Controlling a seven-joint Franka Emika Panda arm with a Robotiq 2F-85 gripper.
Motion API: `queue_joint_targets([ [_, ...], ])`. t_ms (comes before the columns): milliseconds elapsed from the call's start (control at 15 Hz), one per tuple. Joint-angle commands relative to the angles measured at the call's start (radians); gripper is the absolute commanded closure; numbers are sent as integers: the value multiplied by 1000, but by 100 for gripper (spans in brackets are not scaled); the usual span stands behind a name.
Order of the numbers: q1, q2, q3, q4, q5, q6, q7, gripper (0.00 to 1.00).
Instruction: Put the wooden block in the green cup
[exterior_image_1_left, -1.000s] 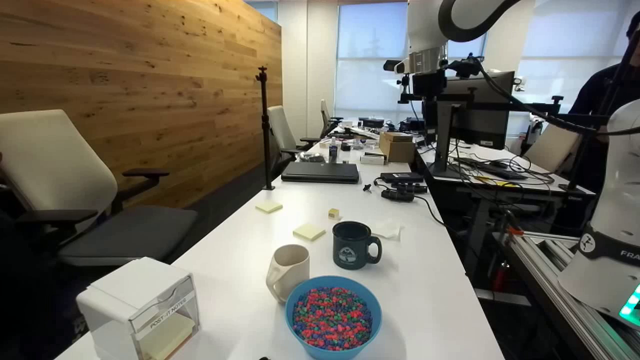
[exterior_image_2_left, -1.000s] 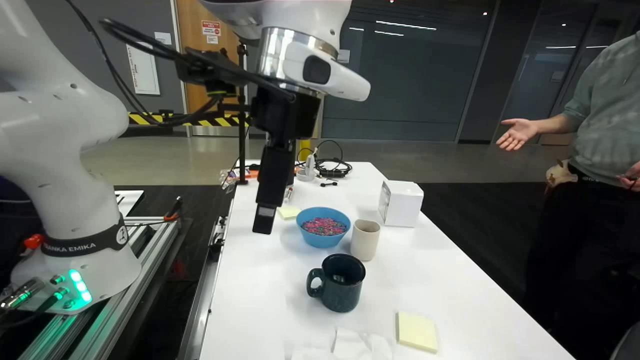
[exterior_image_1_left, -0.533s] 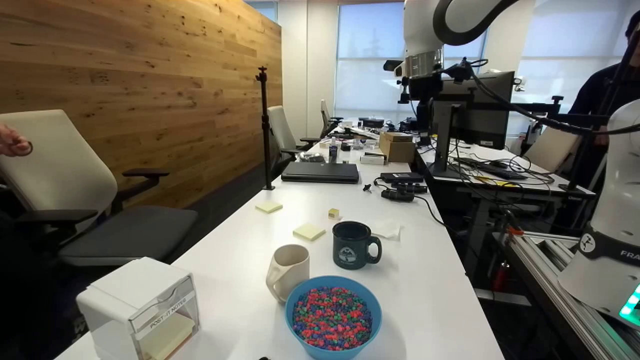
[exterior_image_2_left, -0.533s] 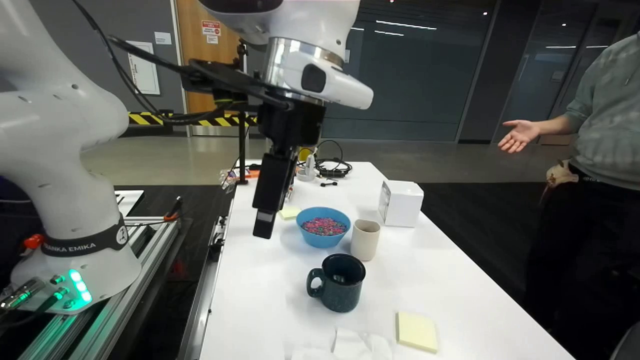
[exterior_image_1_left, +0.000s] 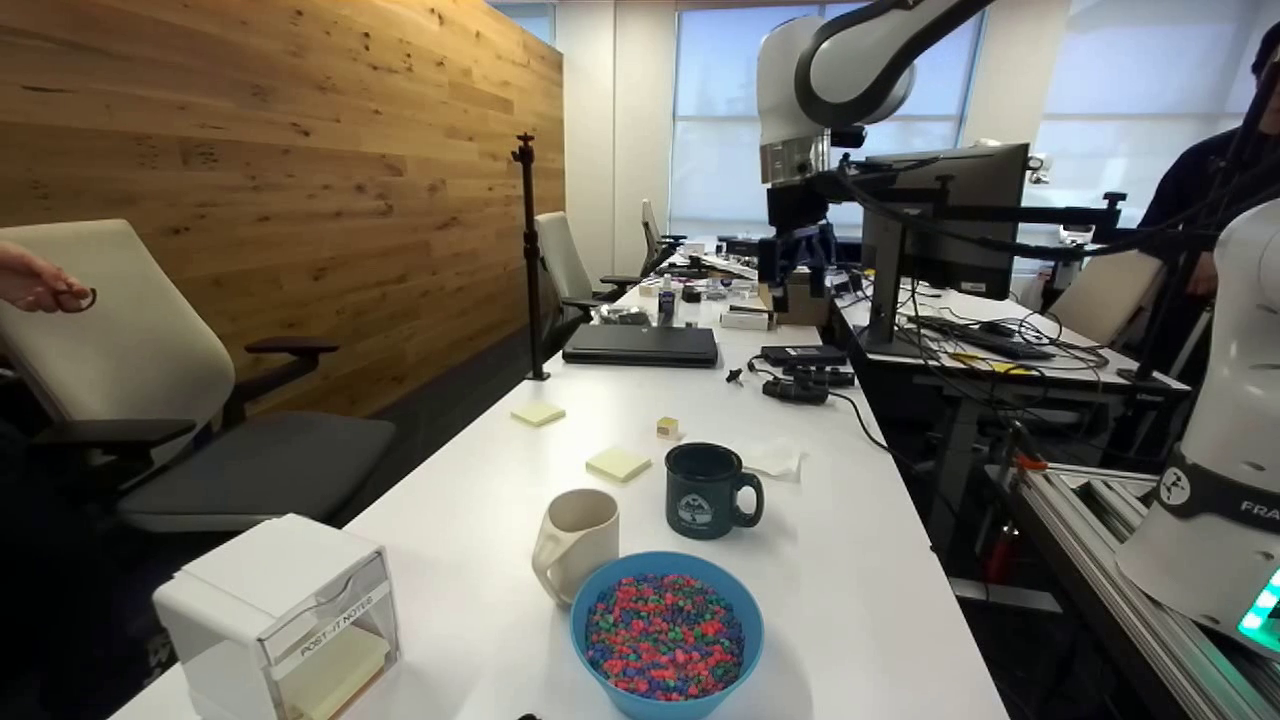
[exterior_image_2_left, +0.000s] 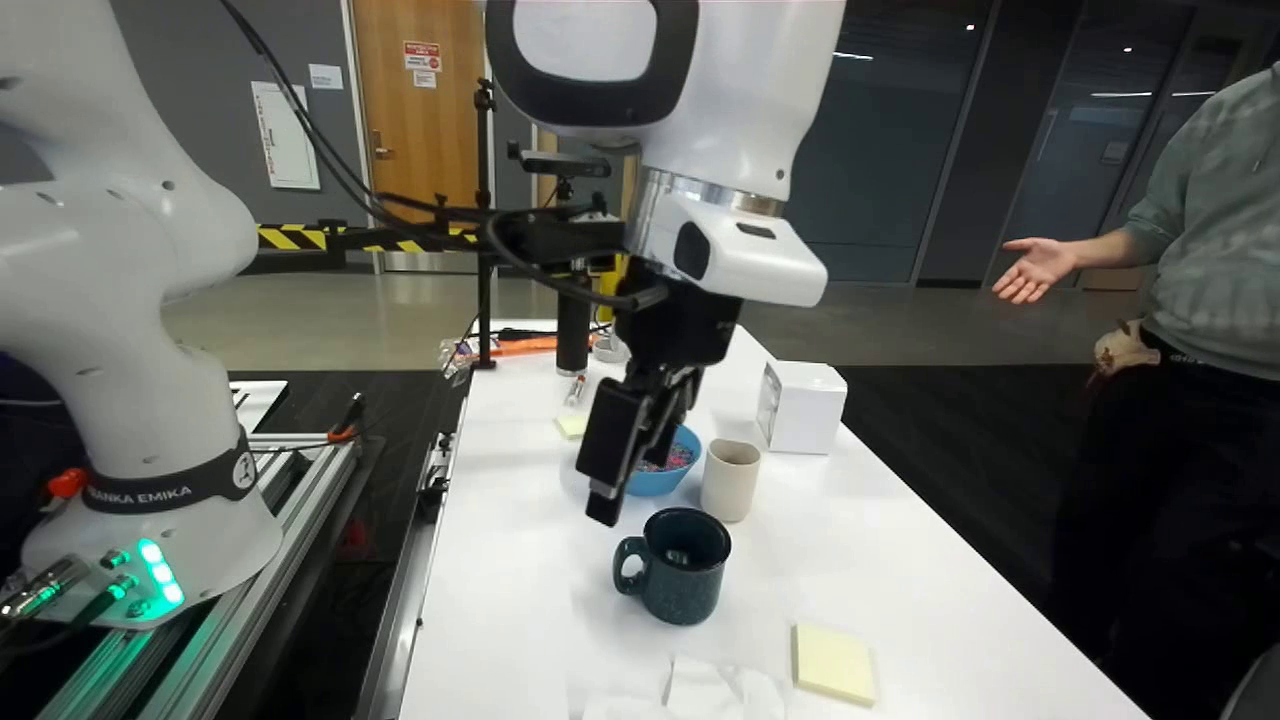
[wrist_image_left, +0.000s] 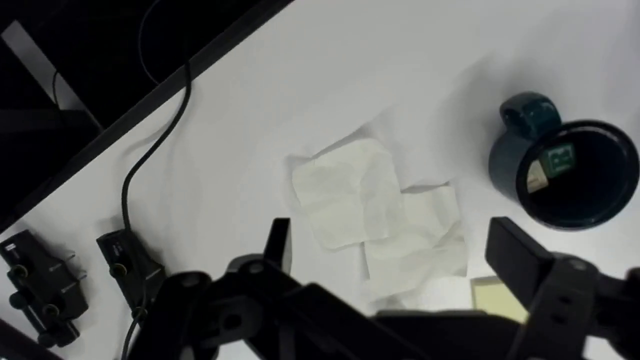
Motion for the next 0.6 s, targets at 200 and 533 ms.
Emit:
queue_joint_targets([
  [200, -9, 156, -18, 163, 40, 105, 174, 0],
  [533, -10, 231, -41, 188, 60, 169, 259, 0],
])
